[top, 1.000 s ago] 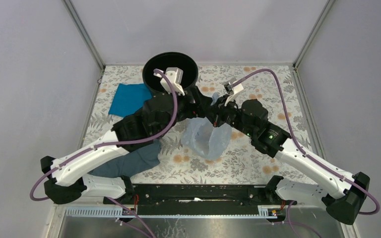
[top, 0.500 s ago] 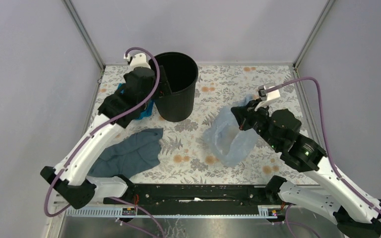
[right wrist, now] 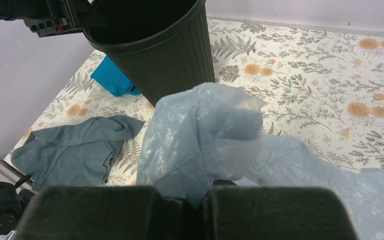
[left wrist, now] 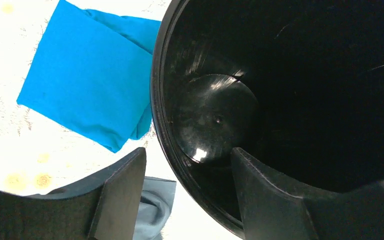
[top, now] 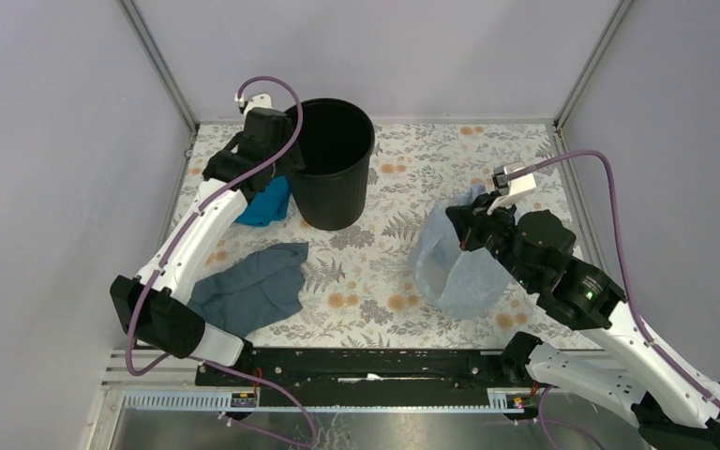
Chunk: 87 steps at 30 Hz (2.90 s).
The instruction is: Put the trash bags into the trash bin
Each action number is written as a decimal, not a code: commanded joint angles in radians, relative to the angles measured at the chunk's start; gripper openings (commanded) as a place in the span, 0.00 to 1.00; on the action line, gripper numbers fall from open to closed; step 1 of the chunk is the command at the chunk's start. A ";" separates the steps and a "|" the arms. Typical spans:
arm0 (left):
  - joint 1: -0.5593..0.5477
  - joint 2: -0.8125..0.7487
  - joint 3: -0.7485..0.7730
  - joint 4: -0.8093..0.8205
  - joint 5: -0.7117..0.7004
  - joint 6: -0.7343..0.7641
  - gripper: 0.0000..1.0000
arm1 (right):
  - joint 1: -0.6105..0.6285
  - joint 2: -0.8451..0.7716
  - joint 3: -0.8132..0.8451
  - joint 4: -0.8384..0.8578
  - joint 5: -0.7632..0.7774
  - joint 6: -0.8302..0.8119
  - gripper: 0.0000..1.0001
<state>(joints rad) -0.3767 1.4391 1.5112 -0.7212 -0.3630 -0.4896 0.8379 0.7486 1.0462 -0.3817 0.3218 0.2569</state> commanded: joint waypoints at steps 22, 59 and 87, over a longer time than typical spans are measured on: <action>-0.063 -0.064 0.098 -0.146 0.322 0.117 0.00 | 0.004 0.061 0.433 -0.058 0.026 -0.174 0.00; -0.271 -0.305 -0.071 -0.075 0.176 0.052 0.64 | 0.005 0.242 0.468 0.162 -0.215 0.002 0.00; -0.314 0.035 0.013 0.535 0.814 -0.042 0.86 | 0.005 0.253 0.231 0.497 -0.869 0.111 0.00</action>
<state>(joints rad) -0.6815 1.4437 1.4975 -0.2924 0.3477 -0.5182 0.8379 0.9497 1.3006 -0.0895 -0.3603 0.2768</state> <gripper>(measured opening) 0.866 0.020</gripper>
